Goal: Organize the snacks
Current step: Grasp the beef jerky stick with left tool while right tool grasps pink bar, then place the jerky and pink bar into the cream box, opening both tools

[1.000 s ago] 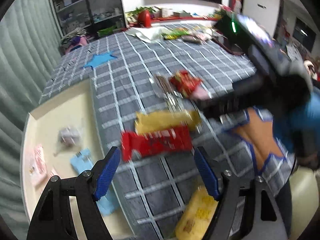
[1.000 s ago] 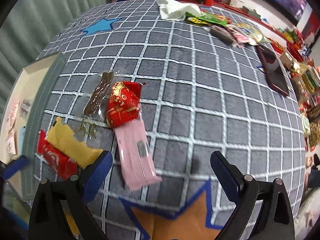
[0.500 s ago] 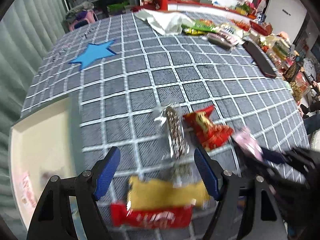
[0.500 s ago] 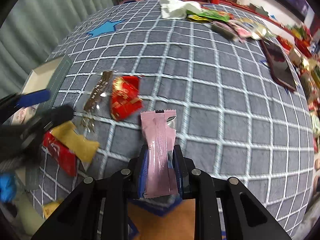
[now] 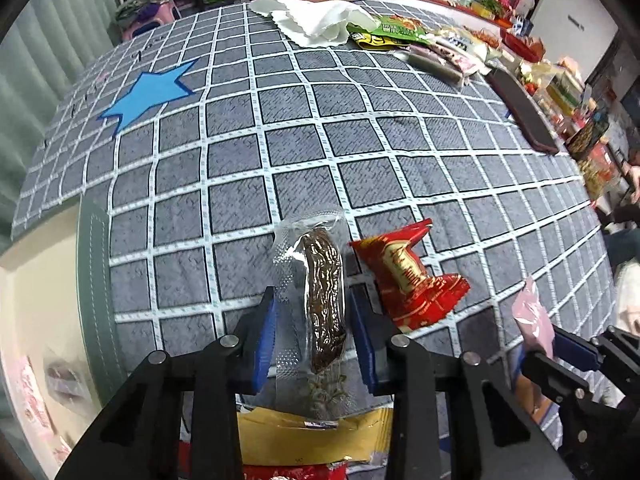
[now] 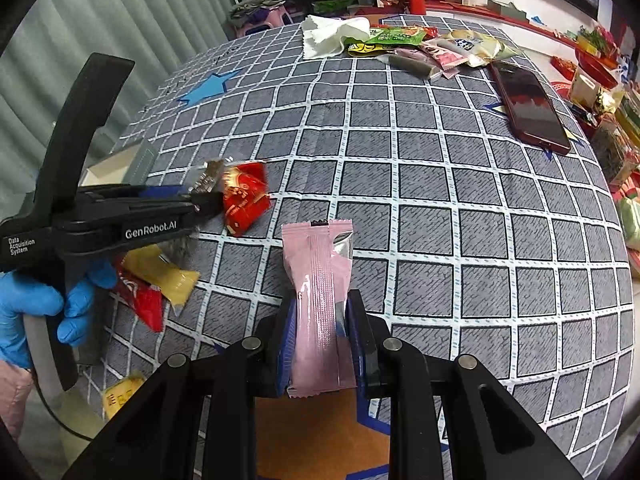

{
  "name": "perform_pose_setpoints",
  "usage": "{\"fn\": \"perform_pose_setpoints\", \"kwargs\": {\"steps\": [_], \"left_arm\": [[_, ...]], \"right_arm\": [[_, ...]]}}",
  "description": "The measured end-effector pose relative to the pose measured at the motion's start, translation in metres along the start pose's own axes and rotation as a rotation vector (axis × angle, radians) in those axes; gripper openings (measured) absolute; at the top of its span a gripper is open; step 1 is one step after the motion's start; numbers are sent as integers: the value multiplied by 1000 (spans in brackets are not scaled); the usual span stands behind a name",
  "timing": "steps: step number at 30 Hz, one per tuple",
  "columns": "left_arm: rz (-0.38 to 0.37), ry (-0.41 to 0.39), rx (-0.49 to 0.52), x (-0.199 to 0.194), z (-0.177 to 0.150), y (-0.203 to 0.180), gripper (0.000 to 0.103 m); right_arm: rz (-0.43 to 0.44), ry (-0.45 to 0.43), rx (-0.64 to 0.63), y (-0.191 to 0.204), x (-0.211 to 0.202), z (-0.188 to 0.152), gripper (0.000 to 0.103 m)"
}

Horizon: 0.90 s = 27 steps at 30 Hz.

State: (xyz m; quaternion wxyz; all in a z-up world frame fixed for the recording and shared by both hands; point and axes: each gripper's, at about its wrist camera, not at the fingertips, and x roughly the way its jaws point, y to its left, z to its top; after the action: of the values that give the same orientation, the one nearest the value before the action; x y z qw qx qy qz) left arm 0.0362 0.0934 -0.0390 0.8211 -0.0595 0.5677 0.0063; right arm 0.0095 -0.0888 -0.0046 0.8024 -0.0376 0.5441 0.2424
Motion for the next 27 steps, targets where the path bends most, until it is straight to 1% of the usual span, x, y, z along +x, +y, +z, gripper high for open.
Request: {"fn": "perform_pose_setpoints", "kwargs": {"steps": [2,6,9,13,17,22,27], "left_arm": [[-15,-18,-20,-9,-3,3,38],[3,-100,-6,-39,-10,9,38],[-8,-160,-6,-65,-21,18,38],[-1,-227,2,-93,-30,38,38],[40,-280,-18,-116,-49,65,38],[136,-295,-25,-126,-77,99,38],[172,-261,-85,-122,-104,138,38]], "right_arm": [[4,-7,3,2,-4,-1,25],[7,-16,-3,7,-10,0,25],[12,-24,-19,18,-14,4,25],[37,-28,-54,43,-18,8,25],[64,-21,-101,72,-15,9,25],[107,8,-164,119,-4,13,26],[154,33,-229,169,8,16,26]]}}
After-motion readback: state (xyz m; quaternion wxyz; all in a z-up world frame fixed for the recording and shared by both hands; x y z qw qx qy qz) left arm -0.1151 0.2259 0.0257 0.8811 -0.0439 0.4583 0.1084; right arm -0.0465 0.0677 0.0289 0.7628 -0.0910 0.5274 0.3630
